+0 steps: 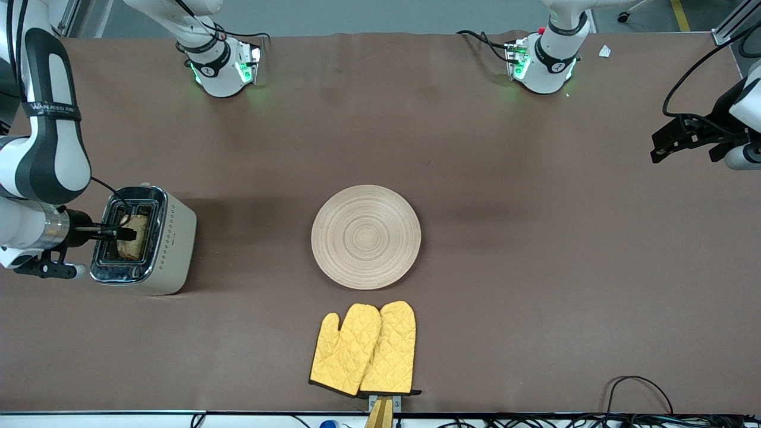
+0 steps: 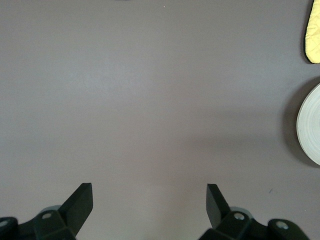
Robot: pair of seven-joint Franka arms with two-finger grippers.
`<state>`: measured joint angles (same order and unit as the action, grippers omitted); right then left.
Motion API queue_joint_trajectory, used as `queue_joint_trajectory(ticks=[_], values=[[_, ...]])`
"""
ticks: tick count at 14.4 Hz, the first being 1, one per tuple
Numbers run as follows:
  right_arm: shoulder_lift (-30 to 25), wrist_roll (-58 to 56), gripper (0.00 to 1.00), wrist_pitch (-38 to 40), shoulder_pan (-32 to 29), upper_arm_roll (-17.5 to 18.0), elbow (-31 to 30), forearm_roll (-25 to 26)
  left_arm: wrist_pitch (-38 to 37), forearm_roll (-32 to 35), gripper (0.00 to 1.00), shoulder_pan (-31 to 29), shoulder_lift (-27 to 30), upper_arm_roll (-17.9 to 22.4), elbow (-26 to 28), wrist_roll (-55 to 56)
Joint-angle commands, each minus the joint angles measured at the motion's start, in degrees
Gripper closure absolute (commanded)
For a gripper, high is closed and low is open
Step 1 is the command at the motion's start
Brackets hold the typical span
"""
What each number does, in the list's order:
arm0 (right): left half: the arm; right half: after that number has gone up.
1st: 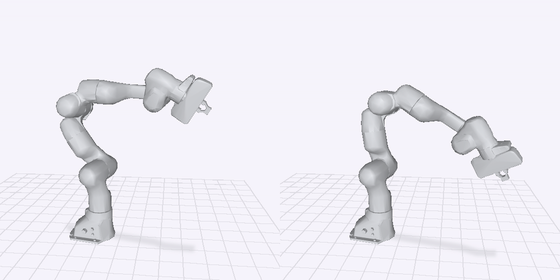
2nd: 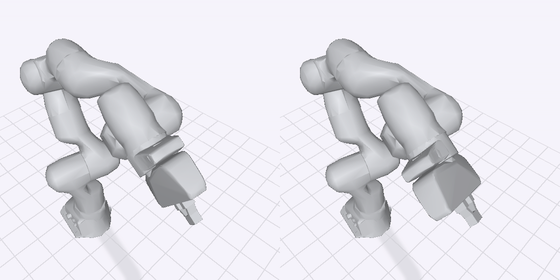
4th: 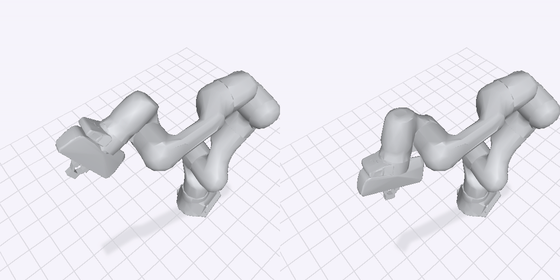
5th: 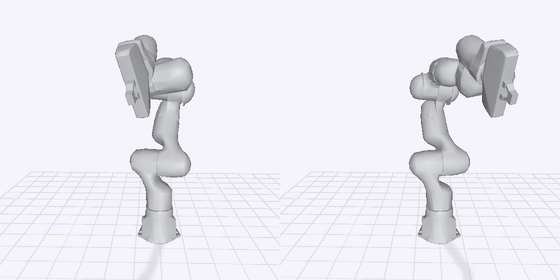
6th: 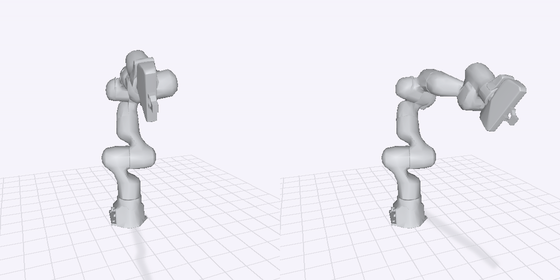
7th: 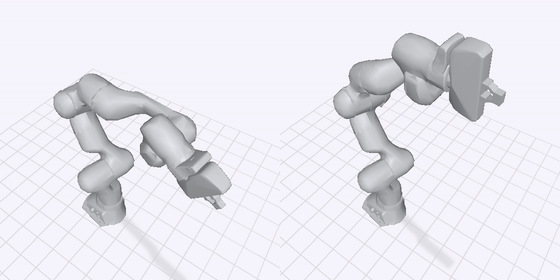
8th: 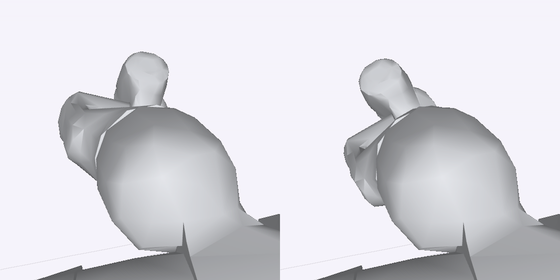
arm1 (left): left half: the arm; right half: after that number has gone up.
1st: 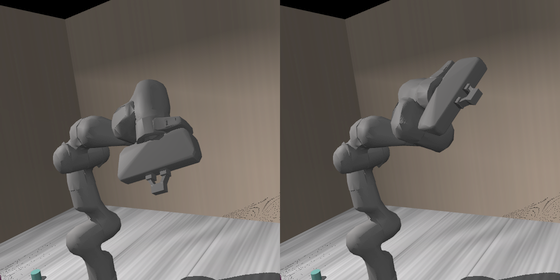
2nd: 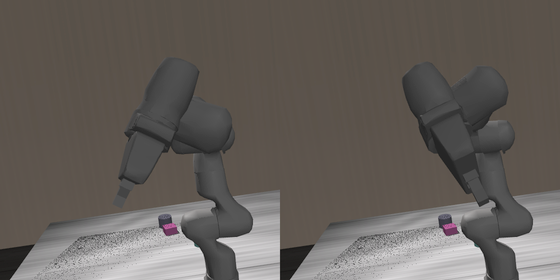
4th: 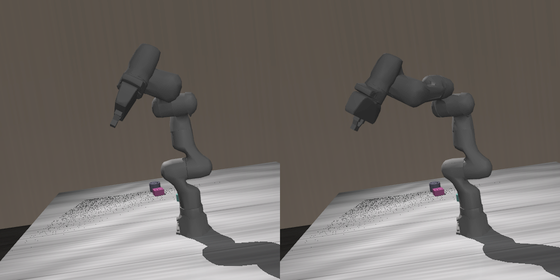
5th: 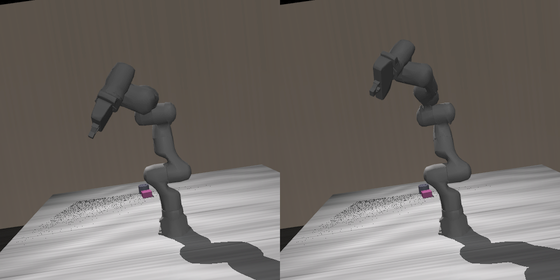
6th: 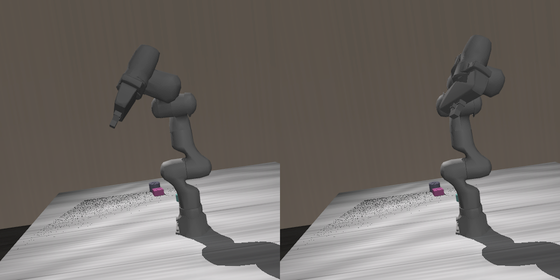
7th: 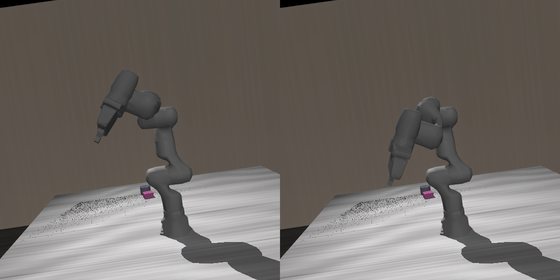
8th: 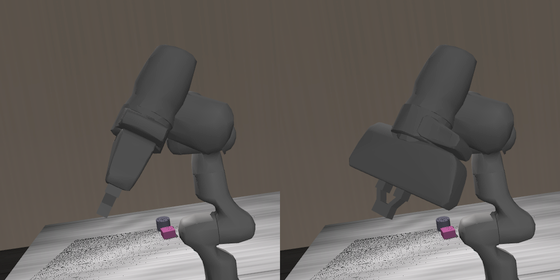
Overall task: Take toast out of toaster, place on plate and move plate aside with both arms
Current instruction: 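Grasp the bread slice with the right gripper and lift it out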
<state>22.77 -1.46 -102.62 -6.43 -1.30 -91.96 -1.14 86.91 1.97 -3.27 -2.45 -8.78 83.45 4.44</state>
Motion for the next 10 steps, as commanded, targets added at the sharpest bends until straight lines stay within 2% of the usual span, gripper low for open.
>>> queue_joint_trajectory(ticks=[1, 4, 7, 10], values=[[0.08, -0.30, 0.77, 1.02, -0.16, 0.42, 0.72, -1.14, 0.71, 1.02, 0.00, 0.11, -0.80, -0.18, -0.74, 0.22], [-0.01, -0.56, 0.95, 1.11, -0.16, 0.42, 0.90, -1.14, 0.72, 1.02, 0.00, 0.02, -0.71, -0.18, -0.74, 0.13], [-1.84, -0.56, 0.97, 1.37, -0.16, 0.51, 1.51, -1.05, 0.54, 1.02, 0.00, 0.02, -0.36, -0.18, -0.74, 0.13], [-7.55, -0.65, 0.97, 5.14, -0.16, 0.59, 2.21, -0.61, 0.54, 1.02, 0.00, 0.02, -0.36, -0.18, -0.65, 0.13]])
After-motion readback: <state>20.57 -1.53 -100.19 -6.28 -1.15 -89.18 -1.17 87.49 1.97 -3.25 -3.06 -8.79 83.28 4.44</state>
